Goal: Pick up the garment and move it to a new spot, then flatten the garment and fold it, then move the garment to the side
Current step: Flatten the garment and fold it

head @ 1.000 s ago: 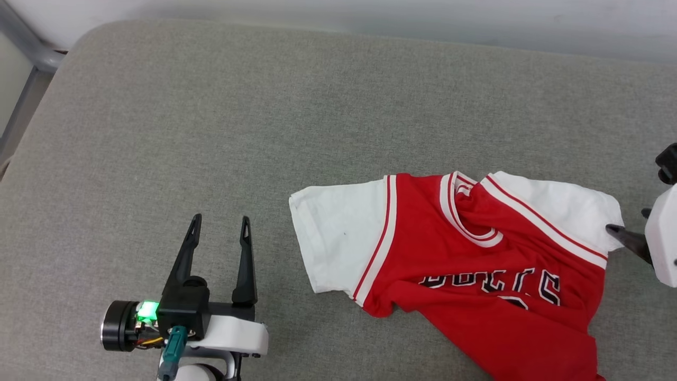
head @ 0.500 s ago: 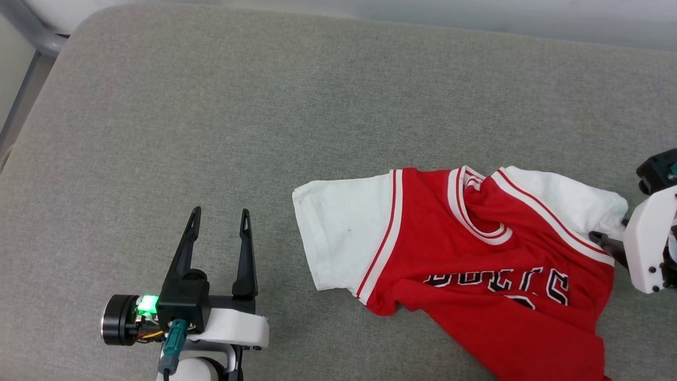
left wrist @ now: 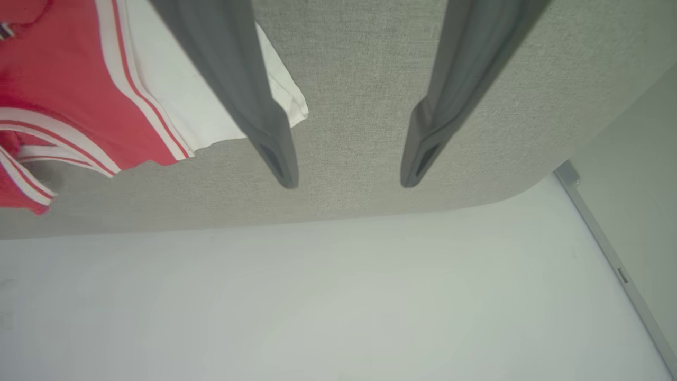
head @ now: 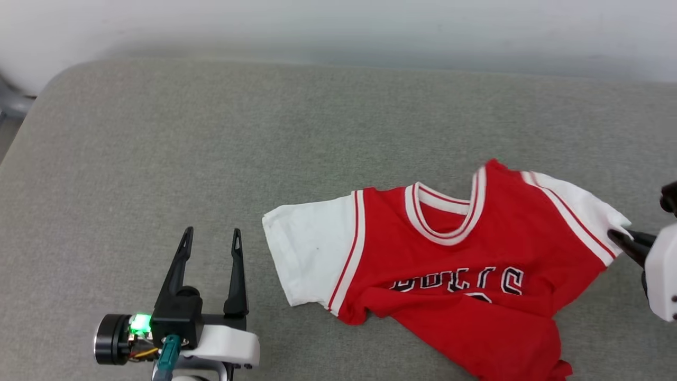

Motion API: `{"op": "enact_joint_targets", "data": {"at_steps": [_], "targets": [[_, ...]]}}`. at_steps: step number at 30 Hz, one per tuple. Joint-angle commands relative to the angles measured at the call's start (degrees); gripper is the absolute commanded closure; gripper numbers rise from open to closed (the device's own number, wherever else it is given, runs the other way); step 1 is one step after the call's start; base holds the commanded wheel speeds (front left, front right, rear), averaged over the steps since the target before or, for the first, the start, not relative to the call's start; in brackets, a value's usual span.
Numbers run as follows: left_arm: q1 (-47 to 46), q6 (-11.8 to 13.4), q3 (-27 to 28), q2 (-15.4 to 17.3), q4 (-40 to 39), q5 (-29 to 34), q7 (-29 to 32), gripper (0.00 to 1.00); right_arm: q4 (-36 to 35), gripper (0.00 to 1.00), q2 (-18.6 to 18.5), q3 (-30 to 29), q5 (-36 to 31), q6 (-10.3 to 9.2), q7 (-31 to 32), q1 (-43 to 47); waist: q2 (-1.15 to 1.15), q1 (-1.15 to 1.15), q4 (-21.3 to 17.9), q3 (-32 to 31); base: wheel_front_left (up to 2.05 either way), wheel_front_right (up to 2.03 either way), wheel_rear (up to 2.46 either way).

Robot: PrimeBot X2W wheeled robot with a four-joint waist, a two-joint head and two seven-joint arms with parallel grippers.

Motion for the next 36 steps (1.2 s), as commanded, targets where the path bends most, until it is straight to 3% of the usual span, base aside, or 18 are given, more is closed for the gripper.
{"op": "enact_joint_targets", "data": {"at_steps": [1, 6, 12, 19, 20, 21, 29, 36], "targets": [[1.39, 0.18, -0.02, 0.19, -0.26, -0.01, -0.15, 0.0, -1.35, 1.0, -0.82, -1.15, -0.51, -0.05, -0.55, 2.36, 0.0, 0.0, -1.51, -1.56, 0.0, 0.0, 0.0], [2.25, 0.33, 0.14, 0.29, -0.49, -0.14, -0.15, 0.0, -6.25, 1.0, -0.31, -6.02, -1.37, -0.05, -1.52, 10.7, 0.0, 0.0, -2.7, -2.67, 0.0, 0.0, 0.0], [3.24, 0.19, 0.39, 0.44, -0.06, -0.41, -0.14, 0.0, -10.03, 1.0, 4.88, -10.14, -2.86, -0.05, -0.03, 22.95, 0.0, 0.0, -3.49, -3.63, 0.0, 0.0, 0.0], [3.43, -0.18, 0.79, 0.86, 0.65, -0.31, -0.14, 0.0, -6.12, 1.0, 11.55, -11.73, -4.03, -0.05, -0.7, 29.74, 0.0, 0.0, -4.09, -4.07, 0.0, 0.0, 0.0], [3.38, -0.31, 0.83, 0.98, 0.78, -0.32, -0.14, 0.0, -5.57, 0.61, 12.09, -11.91, -4.55, -0.05, -1.41, 29.95, 0.0, 0.0, -4.15, -4.21, 0.0, 0.0, 0.0], [3.34, -0.44, 0.94, 1.12, 0.92, -0.37, -0.14, 0.0, -5.04, 0.0, 12.73, -12.24, -5.03, -0.06, -2.56, 30.01, 0.0, 0.0, -4.25, -4.35, 0.0, 0.0, 0.0], [2.24, -1.81, 1.77, 2.54, 1.5, -0.98, -0.14, 0.0, -5.58, 0.0, 17.58, -20.79, -10.19, -0.05, -13.99, 31.43, 0.0, 0.0, -5.6, -6.18, 0.0, 0.0, 0.0], [-2.58, -6.54, 3.45, 5.7, 2.52, -3.29, -0.14, 0.0, -11.77, 0.0, 23.92, -32.05, -20.63, -0.05, -21.66, 32.91, 0.0, 0.0, -6.9, -6.68, 0.0, 0.0, 0.0]]}}
